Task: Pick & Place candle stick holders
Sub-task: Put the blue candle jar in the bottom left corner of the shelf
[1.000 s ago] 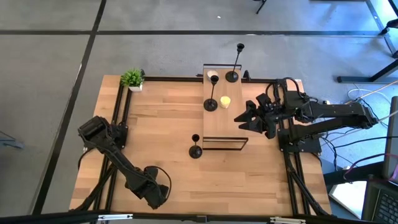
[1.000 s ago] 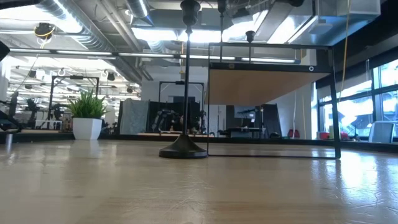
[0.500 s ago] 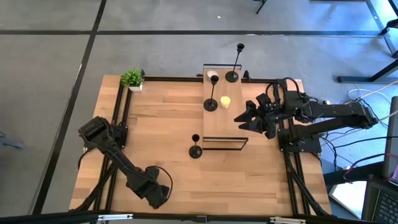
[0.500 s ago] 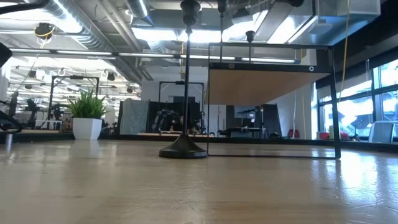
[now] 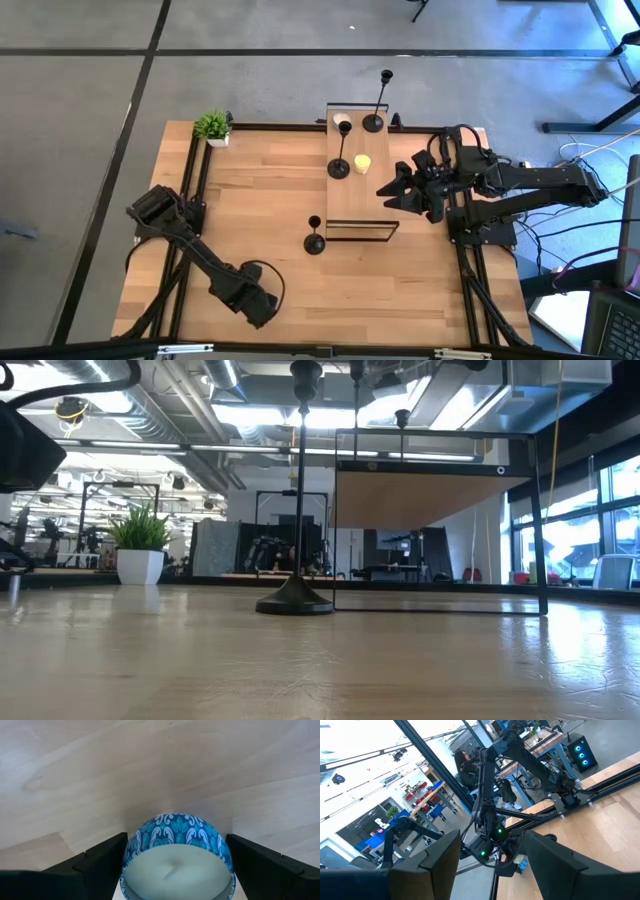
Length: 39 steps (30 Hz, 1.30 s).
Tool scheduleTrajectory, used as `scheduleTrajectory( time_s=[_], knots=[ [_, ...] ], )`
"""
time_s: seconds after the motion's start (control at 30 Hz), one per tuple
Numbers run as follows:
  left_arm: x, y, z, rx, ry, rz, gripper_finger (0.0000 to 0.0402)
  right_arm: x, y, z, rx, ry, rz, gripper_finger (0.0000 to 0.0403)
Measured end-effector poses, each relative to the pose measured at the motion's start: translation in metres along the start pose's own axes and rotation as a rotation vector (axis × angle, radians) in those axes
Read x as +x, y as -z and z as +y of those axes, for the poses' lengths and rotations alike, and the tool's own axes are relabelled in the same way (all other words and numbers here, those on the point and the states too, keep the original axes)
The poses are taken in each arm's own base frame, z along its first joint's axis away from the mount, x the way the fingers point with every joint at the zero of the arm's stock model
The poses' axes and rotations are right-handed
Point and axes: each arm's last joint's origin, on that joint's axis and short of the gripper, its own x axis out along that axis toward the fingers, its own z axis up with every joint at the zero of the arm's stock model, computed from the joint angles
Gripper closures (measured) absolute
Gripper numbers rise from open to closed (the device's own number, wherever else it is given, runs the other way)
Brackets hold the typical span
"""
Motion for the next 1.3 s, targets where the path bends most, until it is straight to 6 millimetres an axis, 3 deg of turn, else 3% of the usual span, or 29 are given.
scheduleTrajectory(
  time_s=[0.17, 0.33, 0.6, 0.77, 1.0, 1.3],
  knots=[
    [0.0, -0.001, 0.0, 0.013, -0.001, -0.004, 0.0076, 0.0, 0.0, 0.0, 0.0, 0.0, 0.0, 0.0176],
    [0.0, -0.001, 0.0, 0.012, -0.004, -0.006, 0.0112, 0.0, 0.0, 0.0, 0.0, 0.0, 0.0, 0.0176],
    [-0.009, 0.0, 0.001, 0.011, -0.009, -0.014, 0.0113, 0.0, 0.0, 0.0, 0.0, 0.0, 0.0, 0.0176],
    [-0.032, -0.002, 0.004, -0.018, 0.034, -0.057, 0.0113, 0.0, 0.0, 0.0, 0.0, 0.001, 0.0, 0.0176],
    [-0.083, -0.008, 0.012, -0.175, 0.281, -0.18, 0.0113, 0.0, 0.0, 0.0, -0.011, 0.001, 0.0, 0.0176],
    [-0.144, -0.042, 0.024, -0.291, 0.611, -0.32, 0.0113, 0.0, 0.0, 0.0, -0.088, -0.003, 0.003, 0.0176]
  ],
)
